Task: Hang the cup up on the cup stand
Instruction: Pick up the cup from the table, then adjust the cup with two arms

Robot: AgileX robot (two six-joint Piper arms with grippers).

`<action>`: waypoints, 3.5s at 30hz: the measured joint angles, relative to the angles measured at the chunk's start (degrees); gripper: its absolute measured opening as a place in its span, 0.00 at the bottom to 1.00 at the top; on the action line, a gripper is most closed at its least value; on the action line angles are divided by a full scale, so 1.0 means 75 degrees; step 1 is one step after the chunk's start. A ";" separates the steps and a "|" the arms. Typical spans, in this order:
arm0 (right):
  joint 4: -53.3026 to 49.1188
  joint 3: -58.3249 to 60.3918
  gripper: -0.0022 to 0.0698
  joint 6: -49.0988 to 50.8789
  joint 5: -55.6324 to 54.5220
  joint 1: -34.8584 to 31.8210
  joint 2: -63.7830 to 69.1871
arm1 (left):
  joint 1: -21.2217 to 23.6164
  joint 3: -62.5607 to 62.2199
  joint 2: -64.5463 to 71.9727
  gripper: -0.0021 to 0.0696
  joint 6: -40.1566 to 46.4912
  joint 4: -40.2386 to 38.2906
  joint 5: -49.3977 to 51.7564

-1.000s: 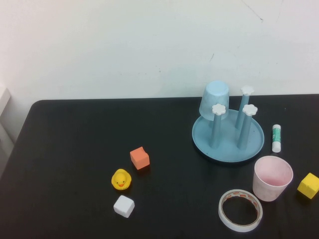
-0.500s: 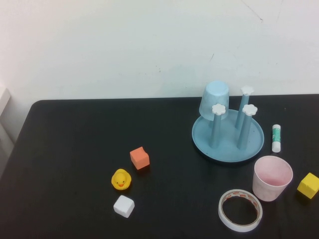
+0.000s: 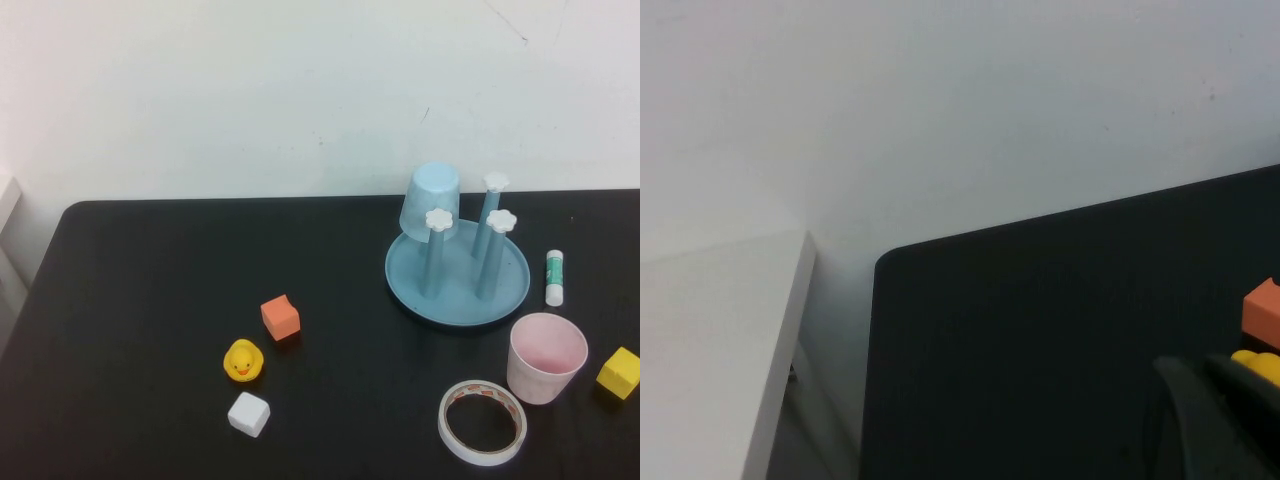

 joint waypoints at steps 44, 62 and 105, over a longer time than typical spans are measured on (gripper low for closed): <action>0.4679 -0.2798 0.21 -0.6725 -0.1914 0.0477 0.7697 | 0.0000 0.0032 0.0006 0.03 -0.1081 -0.1666 -0.0492; 0.7175 -0.2804 0.06 -0.7872 -0.0142 0.0653 0.4691 | 0.0000 0.0032 0.0018 0.75 -0.1545 -1.1102 -0.1450; 1.2146 -0.6567 0.05 -1.2719 -0.1393 0.7924 0.6507 | 0.0000 0.0048 0.0023 0.99 -0.1566 -1.3123 -0.1196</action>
